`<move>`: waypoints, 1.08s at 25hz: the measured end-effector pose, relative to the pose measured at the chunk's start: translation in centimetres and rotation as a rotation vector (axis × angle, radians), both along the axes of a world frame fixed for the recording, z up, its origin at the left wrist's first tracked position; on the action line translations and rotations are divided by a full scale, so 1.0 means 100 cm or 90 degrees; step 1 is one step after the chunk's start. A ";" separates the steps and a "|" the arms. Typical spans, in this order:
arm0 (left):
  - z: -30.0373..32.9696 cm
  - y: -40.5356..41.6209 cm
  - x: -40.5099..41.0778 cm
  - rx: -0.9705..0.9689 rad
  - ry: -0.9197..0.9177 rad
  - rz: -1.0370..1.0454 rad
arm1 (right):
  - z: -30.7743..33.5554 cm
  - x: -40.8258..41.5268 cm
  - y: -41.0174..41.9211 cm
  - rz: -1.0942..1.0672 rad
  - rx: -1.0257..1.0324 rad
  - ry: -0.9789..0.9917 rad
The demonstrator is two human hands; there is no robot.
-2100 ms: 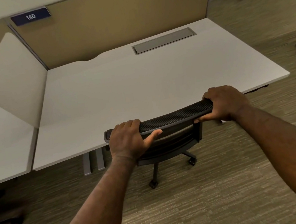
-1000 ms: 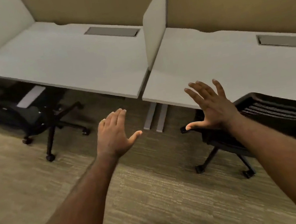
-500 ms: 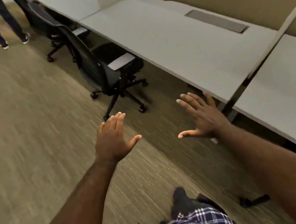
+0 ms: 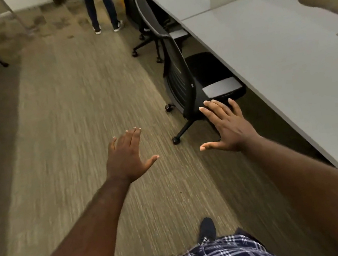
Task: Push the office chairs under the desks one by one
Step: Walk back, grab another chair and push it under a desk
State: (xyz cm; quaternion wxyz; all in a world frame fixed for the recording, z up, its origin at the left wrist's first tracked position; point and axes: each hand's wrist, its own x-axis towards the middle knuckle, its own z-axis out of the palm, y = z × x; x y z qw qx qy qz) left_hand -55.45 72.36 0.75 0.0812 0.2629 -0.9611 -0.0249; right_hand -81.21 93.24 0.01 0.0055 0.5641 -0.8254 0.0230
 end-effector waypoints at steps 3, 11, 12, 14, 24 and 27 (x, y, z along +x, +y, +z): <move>0.007 -0.040 -0.020 0.008 0.005 0.026 | 0.008 -0.028 -0.057 0.025 -0.005 -0.009; 0.006 -0.179 -0.056 0.011 0.026 0.036 | 0.004 -0.053 -0.215 0.092 -0.024 -0.019; 0.006 -0.202 -0.059 0.014 0.027 0.025 | 0.005 -0.055 -0.237 0.095 -0.032 -0.018; 0.006 -0.240 -0.066 0.021 0.027 -0.006 | 0.007 -0.057 -0.273 0.098 -0.049 -0.014; 0.030 -0.435 -0.149 0.009 0.041 -0.133 | 0.027 -0.088 -0.445 0.005 -0.160 0.045; 0.034 -0.471 -0.198 0.000 0.048 -0.183 | 0.030 -0.116 -0.473 -0.045 -0.187 0.090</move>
